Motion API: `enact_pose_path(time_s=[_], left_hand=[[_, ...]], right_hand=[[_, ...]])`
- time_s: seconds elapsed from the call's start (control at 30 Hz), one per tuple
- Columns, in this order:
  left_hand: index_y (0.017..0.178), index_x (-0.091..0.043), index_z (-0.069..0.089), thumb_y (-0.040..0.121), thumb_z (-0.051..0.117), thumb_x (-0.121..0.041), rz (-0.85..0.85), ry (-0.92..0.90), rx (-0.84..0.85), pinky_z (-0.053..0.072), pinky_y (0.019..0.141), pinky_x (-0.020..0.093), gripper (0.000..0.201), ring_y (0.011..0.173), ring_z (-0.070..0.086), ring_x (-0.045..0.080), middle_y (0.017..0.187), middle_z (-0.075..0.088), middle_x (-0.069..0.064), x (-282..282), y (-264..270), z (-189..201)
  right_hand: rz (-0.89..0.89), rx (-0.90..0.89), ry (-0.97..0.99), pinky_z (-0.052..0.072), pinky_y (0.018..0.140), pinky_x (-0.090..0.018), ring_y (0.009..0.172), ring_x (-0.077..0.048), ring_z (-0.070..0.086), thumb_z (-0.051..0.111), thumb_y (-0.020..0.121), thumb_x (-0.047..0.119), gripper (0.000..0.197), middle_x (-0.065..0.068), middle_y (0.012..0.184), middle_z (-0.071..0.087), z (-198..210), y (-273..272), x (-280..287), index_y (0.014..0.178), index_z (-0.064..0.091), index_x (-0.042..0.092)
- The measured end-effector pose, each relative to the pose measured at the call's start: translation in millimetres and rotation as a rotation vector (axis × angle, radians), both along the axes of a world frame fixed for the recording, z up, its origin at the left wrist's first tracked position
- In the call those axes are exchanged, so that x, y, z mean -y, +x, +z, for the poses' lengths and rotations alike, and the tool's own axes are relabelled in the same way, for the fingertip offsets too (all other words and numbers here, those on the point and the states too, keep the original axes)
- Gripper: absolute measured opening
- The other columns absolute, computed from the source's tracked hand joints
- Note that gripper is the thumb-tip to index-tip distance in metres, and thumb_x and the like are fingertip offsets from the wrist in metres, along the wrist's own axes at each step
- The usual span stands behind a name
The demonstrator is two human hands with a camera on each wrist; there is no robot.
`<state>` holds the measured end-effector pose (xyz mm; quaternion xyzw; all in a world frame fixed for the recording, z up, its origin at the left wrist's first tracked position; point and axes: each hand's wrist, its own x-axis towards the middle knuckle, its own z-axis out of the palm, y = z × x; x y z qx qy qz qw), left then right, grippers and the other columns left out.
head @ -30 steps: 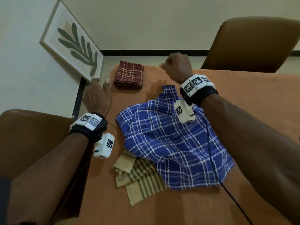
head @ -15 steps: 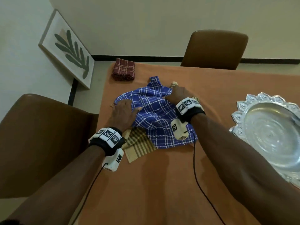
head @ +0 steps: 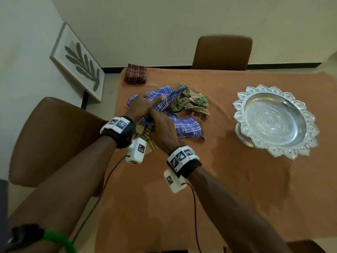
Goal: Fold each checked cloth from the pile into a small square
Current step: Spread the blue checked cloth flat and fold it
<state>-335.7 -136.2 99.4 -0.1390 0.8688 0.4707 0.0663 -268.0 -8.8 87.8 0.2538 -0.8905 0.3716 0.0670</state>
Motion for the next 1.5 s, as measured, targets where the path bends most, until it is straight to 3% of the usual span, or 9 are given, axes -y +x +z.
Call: enact_pose_path(time_s=[0.13,0.27,0.4,0.67,0.97,1.13,1.23,1.37,1.5], left_hand=[[0.144,-0.009,0.046,0.071,0.081,-0.057,-0.460,-0.323,0.244,0.047,0.103,0.040,0.094,0.124,0.055,0.027,0.139,0.056,0.008,2.0,31.4,6.2],[0.115,-0.009,0.061,0.086,0.072,-0.029,-0.587,-0.738,0.175,0.053,0.092,0.043,0.037,0.107,0.062,0.032,0.120,0.065,0.015,-13.9,70.9,-3.7],[0.107,0.000,0.063,0.088,0.055,-0.009,-0.129,-0.474,-0.068,0.048,0.087,0.041,0.023,0.099,0.062,0.039,0.101,0.064,0.020,-15.9,103.3,-11.9],[0.136,0.003,0.048,0.104,0.036,-0.018,0.714,-0.133,-0.115,0.036,0.101,0.034,0.040,0.127,0.052,0.034,0.139,0.053,0.022,26.2,125.4,40.4],[0.129,0.006,0.055,0.107,0.034,-0.026,0.976,-0.091,-0.453,0.042,0.082,0.024,0.044,0.108,0.060,0.030,0.120,0.063,0.018,-0.9,214.1,73.6],[0.102,0.007,0.062,0.104,0.044,-0.025,0.790,-0.012,0.074,0.049,0.056,0.029,0.037,0.056,0.062,0.017,0.102,0.068,0.022,-21.5,321.6,-32.1],[0.074,-0.010,0.057,0.102,0.048,-0.020,0.521,-0.124,0.422,0.052,0.064,0.034,0.031,0.077,0.062,0.037,0.114,0.067,0.028,-20.0,374.1,-73.8],[0.126,0.009,0.057,0.103,0.046,-0.012,0.327,-0.383,0.635,0.042,0.100,0.043,0.034,0.121,0.055,0.041,0.131,0.056,0.030,-26.6,399.9,-59.5],[0.103,-0.001,0.055,0.103,0.048,-0.034,0.294,-0.606,0.580,0.040,0.075,0.041,0.033,0.086,0.057,0.036,0.097,0.059,0.020,-20.1,380.5,-43.8]], right_hand=[[0.086,0.019,0.101,0.050,0.056,-0.043,0.079,-0.035,0.061,0.069,0.070,-0.008,0.033,-0.012,0.093,0.067,-9.2,60.0,-0.1,0.097,0.061,0.007],[0.075,0.077,0.121,0.043,0.055,-0.036,0.082,-0.038,0.062,0.064,0.068,-0.013,0.034,-0.014,0.097,0.067,-7.8,109.0,-4.0,0.097,0.061,0.004],[-0.145,0.178,0.155,0.029,0.054,-0.033,0.072,-0.033,0.053,0.063,0.070,-0.008,0.041,-0.012,0.099,0.058,-13.8,146.1,-24.6,0.108,0.053,0.005],[-0.384,0.270,0.460,0.046,0.060,-0.033,0.075,-0.033,0.065,0.056,0.086,0.012,0.013,-0.012,0.083,0.068,-11.1,133.1,-124.6,0.096,0.065,0.012],[-0.590,-0.537,0.012,0.039,0.079,-0.029,0.095,-0.024,0.062,0.049,0.084,0.019,0.035,0.004,0.111,0.074,64.3,110.2,-191.7,0.109,0.074,0.018],[-0.273,-0.230,0.267,0.042,0.076,-0.037,0.084,-0.029,0.060,0.061,0.064,0.001,0.023,-0.003,0.077,0.071,-38.2,204.8,-227.7,0.076,0.072,0.017],[-0.200,0.104,0.590,0.046,0.080,-0.041,0.088,-0.031,0.063,0.062,0.070,0.009,0.019,-0.008,0.086,0.072,-90.9,250.3,-267.8,0.083,0.073,0.019],[-0.136,0.216,0.683,0.047,0.079,-0.042,0.076,-0.031,0.066,0.071,0.065,0.001,0.016,-0.009,0.072,0.071,-84.2,264.6,-283.2,0.073,0.072,0.015],[-0.260,0.227,0.618,0.044,0.082,-0.041,0.081,-0.036,0.065,0.066,0.072,0.002,0.014,-0.015,0.077,0.070,-52.1,234.1,-269.7,0.078,0.075,0.010]])
